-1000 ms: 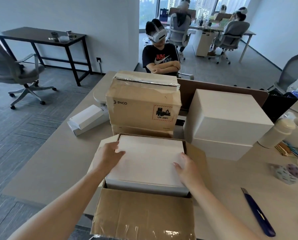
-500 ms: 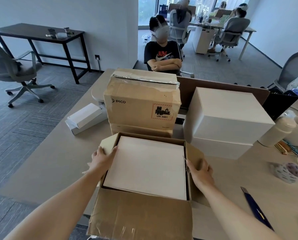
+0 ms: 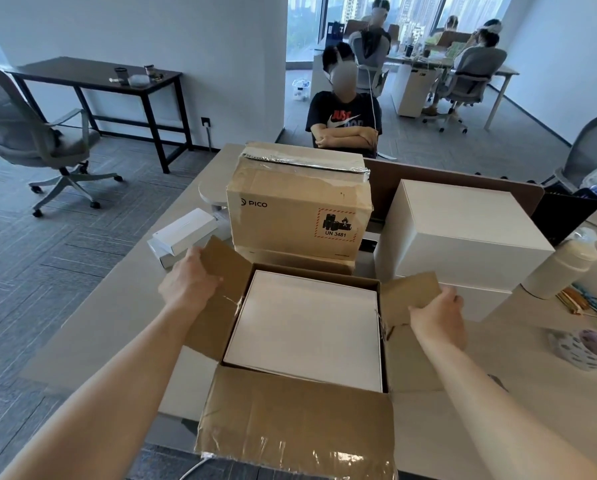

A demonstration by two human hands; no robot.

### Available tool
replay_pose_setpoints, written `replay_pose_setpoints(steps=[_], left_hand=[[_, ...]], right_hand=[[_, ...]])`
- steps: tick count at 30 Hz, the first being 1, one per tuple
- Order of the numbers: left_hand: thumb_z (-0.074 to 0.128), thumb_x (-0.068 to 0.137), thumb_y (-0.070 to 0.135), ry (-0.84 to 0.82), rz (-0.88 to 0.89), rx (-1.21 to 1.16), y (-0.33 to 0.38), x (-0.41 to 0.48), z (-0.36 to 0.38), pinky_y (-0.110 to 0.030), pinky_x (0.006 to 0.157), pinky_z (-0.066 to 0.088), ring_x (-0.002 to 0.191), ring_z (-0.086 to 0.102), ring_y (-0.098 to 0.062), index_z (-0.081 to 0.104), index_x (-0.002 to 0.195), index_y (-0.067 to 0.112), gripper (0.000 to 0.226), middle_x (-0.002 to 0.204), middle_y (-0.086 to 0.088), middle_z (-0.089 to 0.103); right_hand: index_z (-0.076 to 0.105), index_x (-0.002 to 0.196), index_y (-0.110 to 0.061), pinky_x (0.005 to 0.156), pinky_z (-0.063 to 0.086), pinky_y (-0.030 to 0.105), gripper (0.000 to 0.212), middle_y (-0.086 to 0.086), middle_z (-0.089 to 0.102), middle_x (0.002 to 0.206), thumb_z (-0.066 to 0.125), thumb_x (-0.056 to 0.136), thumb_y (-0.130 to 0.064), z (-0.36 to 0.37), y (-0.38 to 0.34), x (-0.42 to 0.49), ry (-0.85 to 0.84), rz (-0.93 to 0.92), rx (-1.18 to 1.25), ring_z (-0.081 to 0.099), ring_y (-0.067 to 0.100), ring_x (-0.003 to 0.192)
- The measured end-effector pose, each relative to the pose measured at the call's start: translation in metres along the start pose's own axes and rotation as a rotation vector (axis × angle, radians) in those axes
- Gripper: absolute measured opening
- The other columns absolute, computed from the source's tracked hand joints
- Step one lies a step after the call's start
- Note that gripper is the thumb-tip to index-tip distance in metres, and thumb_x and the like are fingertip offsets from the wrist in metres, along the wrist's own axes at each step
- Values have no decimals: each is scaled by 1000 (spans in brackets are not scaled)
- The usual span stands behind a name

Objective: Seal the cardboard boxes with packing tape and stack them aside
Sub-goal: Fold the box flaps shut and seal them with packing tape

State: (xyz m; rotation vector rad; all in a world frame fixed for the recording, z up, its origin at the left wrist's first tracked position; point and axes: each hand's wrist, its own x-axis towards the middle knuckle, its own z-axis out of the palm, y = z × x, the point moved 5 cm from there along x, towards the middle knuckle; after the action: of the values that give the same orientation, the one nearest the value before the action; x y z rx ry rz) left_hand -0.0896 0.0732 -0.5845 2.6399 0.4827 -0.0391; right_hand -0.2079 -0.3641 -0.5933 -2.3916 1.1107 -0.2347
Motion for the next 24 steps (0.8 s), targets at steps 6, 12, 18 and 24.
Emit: replay_pose_setpoints(steps=[6,12,18,24], left_hand=[[47,88,14,-45,214,145,54,-26,4,-37,74,46,104,63,-35,39,137,32,53,115,-10,66],[40,97,61,-502,275,-84,66,-55,65,-35,91,47,128,52,-29,39,150,30,61,146,-3,51],[18,84,84,-459,574,327,21,-109,118,-48,123,0,153,-3,-24,15,158,28,93,165,6,-2],[9,74,91,-407,879,446,-8,-149,103,-45,122,-15,148,-25,-21,-9,155,38,98,158,19,-19]], right_hand=[[26,139,-16,81,44,42,54,12,54,132,46,89,-4,-13,-36,-17,-48,-136,-41,59,39,107],[43,137,-15,84,49,39,39,10,56,116,48,99,-27,8,-69,-40,-437,-98,213,55,29,97],[12,156,-22,121,6,43,80,2,1,164,26,94,-69,82,-34,-113,-762,-391,-221,4,26,150],[-24,150,-35,116,-20,47,101,-7,-41,151,12,73,-90,92,2,-165,-642,-767,-490,-41,22,137]])
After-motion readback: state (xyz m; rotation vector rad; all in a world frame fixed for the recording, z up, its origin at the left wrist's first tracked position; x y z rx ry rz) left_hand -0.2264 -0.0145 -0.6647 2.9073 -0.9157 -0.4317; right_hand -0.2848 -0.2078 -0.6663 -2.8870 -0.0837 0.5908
